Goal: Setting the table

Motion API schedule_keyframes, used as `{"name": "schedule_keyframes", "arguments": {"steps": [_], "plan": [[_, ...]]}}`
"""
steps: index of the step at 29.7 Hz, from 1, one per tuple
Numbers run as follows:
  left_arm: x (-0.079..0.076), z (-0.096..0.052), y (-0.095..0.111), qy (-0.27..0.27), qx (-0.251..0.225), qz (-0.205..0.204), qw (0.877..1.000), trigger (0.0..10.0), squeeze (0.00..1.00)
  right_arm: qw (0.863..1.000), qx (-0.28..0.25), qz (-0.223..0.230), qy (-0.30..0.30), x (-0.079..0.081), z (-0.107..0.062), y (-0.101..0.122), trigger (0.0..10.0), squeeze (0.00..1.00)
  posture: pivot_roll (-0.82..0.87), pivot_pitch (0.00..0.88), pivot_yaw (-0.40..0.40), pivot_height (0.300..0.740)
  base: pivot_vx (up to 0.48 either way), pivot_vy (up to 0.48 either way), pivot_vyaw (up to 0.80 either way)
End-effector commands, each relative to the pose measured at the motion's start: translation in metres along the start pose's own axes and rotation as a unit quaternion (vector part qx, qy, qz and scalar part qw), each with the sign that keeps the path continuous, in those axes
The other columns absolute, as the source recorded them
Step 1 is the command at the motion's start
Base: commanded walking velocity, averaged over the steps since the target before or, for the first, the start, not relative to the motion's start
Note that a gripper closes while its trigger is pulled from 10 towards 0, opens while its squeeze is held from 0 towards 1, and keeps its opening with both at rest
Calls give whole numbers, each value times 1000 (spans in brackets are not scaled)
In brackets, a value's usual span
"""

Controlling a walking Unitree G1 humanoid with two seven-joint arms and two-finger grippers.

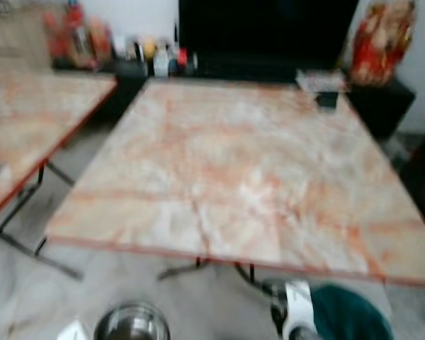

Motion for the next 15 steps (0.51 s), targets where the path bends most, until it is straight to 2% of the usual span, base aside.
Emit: {"name": "schedule_keyframes", "arguments": {"steps": [1,6,11,15], "plan": [[-6,0,-3,-9,6,12,1000,10000,0,1000,5,10,-18,-11,-2,-4,10000,0,43,0,-11,740,0,0,0],[-7,0,-3,-11,7,17,1000,10000,0,1000,4,14,-23,-14,-2,-5,10000,0,42,0,-10,740,0,0,0],[-3,0,-3,-9,6,27,1000,10000,0,999,13,22,-34,-22,-7,-19,10000,0,35,0,-4,740,0,0,0],[2,0,4,-3,-11,16,1000,10000,0,999,18,25,-38,-23,-8,-23,10000,0,34,0,-4,740,0,0,0]]}}
Point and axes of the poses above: a point about 5 cm out from each wrist's last joint towards the gripper, its own z axis pointing out of the wrist towards the gripper, its own y axis along the axis of the wrist's last joint, x = y × z, the point moved 4 cm from there along z, pointing out of the wrist towards the gripper, and after that the axes turned 2 degrees about -z, right-handed, at the moved point
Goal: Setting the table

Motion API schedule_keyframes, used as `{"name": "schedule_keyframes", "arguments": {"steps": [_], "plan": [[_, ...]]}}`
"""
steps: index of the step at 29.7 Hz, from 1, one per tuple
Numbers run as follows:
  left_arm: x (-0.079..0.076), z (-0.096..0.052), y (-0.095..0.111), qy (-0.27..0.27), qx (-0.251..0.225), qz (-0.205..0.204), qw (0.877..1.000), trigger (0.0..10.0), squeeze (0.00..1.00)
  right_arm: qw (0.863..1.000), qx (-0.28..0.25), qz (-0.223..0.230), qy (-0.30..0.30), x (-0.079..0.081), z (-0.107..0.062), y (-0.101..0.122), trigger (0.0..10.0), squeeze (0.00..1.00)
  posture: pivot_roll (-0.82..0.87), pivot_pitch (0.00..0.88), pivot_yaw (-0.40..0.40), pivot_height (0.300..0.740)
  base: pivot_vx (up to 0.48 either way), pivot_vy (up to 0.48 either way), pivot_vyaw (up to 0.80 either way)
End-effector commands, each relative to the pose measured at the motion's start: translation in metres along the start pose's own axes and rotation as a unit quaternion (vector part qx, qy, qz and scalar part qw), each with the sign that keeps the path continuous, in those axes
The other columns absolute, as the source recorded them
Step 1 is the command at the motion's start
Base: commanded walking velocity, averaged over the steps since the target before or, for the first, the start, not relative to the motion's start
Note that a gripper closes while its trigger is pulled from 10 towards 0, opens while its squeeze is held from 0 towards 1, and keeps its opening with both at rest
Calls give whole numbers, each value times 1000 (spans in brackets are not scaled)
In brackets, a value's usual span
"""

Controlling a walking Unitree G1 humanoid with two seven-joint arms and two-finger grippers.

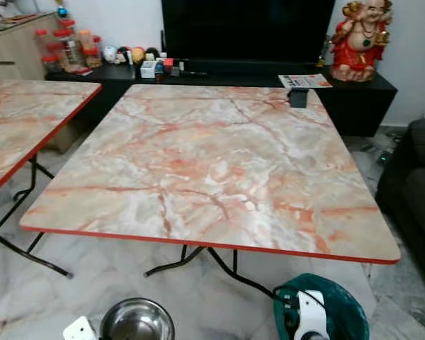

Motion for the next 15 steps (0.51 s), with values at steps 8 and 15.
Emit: {"name": "schedule_keyframes", "arguments": {"steps": [8,15], "plan": [[21,-7,9,30,-64,-34,997,10000,0,1000,-11,2,-6,-4,1,8,10000,0,48,0,-11,740,0,0,0],[72,-29,24,122,-171,-103,972,10000,0,1000,-10,-6,-2,-3,2,10,10000,0,106,0,-29,740,0,0,0]]}}
Point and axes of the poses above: a point about 5 cm out from each wrist's last joint towards the gripper, its own z axis pointing out of the wrist towards the gripper, its own y axis along the axis of the wrist's last joint, x = y × z, the point moved 4 cm from there along z, pointing out of the wrist towards the gripper, and after that the axes turned 2 degrees about -z, right-handed, at the moved point
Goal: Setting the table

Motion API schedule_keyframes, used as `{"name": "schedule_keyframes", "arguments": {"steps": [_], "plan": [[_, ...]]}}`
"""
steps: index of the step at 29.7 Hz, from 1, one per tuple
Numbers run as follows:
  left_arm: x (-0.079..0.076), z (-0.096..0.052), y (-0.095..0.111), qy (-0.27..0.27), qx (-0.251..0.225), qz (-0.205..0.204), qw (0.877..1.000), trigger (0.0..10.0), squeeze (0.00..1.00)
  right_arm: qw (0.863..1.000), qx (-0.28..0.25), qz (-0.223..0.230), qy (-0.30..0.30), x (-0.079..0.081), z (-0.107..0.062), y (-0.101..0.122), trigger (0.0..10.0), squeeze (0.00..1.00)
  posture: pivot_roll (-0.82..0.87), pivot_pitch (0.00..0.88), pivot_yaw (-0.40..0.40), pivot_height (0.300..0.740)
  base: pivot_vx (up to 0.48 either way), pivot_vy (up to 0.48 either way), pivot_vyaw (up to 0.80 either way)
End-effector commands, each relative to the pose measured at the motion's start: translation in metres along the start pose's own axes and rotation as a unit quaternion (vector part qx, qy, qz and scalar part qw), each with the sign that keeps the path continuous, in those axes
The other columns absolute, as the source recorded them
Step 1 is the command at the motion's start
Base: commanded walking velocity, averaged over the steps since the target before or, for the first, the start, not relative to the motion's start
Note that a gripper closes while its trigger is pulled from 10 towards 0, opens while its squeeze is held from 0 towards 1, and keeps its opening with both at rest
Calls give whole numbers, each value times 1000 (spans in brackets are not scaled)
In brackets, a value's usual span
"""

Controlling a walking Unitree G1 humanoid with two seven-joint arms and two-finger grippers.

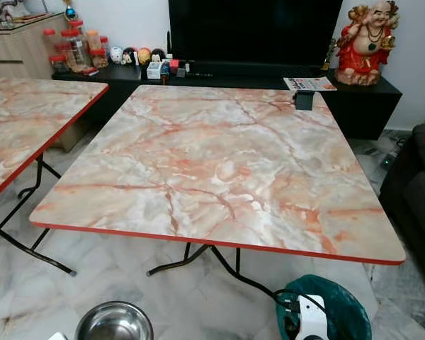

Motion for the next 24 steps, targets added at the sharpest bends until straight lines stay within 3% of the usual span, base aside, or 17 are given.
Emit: {"name": "schedule_keyframes", "arguments": {"steps": [1,3,5,6,7,10,11,12,13,14,15,16,18,20,21,23,24], "plan": [[23,-2,30,51,-86,-36,994,10000,0,1000,-7,-7,2,0,2,8,10000,0,122,1,-36,740,0,0,0],[29,-3,39,63,-111,-41,991,10000,0,1000,-7,-9,4,1,2,8,10000,0,122,1,-36,740,0,0,0],[40,-8,72,87,-188,-48,977,10000,0,1000,-6,-15,9,3,2,9,10000,0,141,1,-44,740,0,0,0],[40,-8,72,87,-188,-48,977,10000,0,1000,-6,-15,9,3,2,9,10000,0,141,1,-44,740,0,0,0],[42,-9,91,91,-223,-49,969,10000,0,1000,-5,-19,12,4,2,10,10000,0,156,2,-49,740,0,0,0],[28,-24,171,78,-362,-23,929,10000,0,999,-4,-31,16,7,3,11,10000,0,173,3,-56,740,0,0,0],[28,-24,171,78,-362,-23,929,10000,0,999,-4,-31,16,7,3,11,10000,0,173,3,-56,740,0,0,0],[25,-29,185,76,-387,-24,919,10000,0,999,-4,-31,16,7,3,11,10000,0,173,3,-56,740,0,0,0],[25,-29,185,76,-387,-24,919,10000,0,999,-4,-31,16,7,3,11,10000,0,173,3,-56,740,0,0,0],[18,-36,207,68,-420,-32,905,10000,0,999,-4,-29,16,7,3,12,10000,0,171,1,-56,740,0,0,0],[18,-36,207,68,-420,-32,905,10000,0,999,-4,-29,16,7,3,12,10000,0,171,1,-56,740,0,0,0],[-13,-49,252,15,-478,-38,877,10000,0,1000,-3,-26,14,6,3,11,10000,0,156,0,-46,740,0,0,0],[-50,-61,282,-57,-505,-53,860,10000,0,1000,-1,-22,8,4,3,9,10000,0,149,0,-41,740,0,0,0],[-91,-68,298,-147,-495,-73,853,10000,0,1000,1,-17,2,2,2,6,10000,0,143,0,-35,740,0,0,0],[-91,-68,298,-147,-495,-73,853,10000,0,1000,1,-17,2,2,2,6,10000,0,143,0,-35,740,0,0,0],[-135,-76,303,-237,-465,-88,849,10000,0,1000,4,-12,-4,1,1,2,10000,0,118,0,-16,740,0,0,0],[-135,-76,303,-237,-465,-88,849,10000,0,1000,4,-12,-4,1,1,2,10000,0,118,0,-16,740,0,0,0]]}}
Point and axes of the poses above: a point about 5 cm out from each wrist's last joint towards the gripper, its own z axis pointing out of the wrist towards the gripper, its own y axis along the axis of the wrist's last joint, x = y × z, the point moved 4 cm from there along z, pointing out of the wrist towards the gripper, and after that the axes turned 2 degrees about -z, right-handed, at the moved point
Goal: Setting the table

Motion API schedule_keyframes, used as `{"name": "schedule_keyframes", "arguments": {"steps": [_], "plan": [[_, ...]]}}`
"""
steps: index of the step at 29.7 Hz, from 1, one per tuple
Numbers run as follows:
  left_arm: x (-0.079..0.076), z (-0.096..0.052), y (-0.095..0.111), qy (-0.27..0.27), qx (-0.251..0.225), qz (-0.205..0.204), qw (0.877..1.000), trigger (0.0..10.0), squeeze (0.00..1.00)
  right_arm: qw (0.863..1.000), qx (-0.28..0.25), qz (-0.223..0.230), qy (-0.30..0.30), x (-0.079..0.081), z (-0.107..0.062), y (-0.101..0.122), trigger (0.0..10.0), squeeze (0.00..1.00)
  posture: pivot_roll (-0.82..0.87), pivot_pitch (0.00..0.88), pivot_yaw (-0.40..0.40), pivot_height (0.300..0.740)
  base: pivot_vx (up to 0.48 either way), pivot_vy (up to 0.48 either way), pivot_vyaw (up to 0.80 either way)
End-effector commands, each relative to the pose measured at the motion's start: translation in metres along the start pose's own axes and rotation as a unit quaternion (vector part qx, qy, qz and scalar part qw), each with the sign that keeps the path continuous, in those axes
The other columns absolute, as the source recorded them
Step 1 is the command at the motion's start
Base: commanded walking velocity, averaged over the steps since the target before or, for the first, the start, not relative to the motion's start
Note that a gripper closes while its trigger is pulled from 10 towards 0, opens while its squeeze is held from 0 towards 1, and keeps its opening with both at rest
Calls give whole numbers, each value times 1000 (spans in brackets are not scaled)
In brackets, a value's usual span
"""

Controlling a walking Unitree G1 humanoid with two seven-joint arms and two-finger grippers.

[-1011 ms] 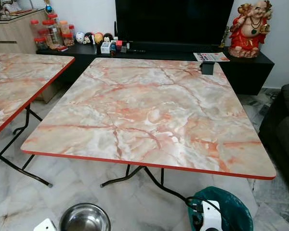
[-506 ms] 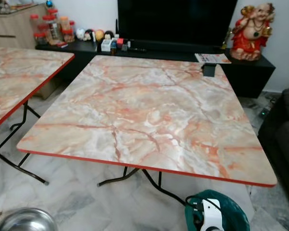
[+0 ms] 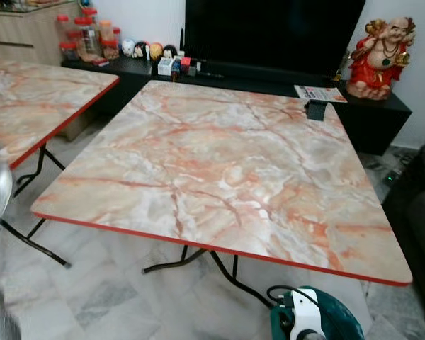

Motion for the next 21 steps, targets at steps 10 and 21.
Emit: {"name": "schedule_keyframes", "arguments": {"steps": [10,21], "plan": [[-156,-17,-55,-248,207,-142,936,10000,0,999,12,33,-36,-13,-4,-16,10000,0,70,0,18,740,0,0,0],[-234,-87,-119,-332,412,-155,834,10000,0,998,7,49,-45,-11,-4,-13,10000,0,29,0,47,740,0,0,0]]}}
Point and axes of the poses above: a point about 5 cm out from each wrist's last joint towards the gripper, its own z axis pointing out of the wrist towards the gripper, its own y axis along the axis of the wrist's last joint, x = y × z, the point moved 4 cm from there along z, pointing out of the wrist towards the gripper, and after that the axes turned 2 degrees about -z, right-handed, at the moved point
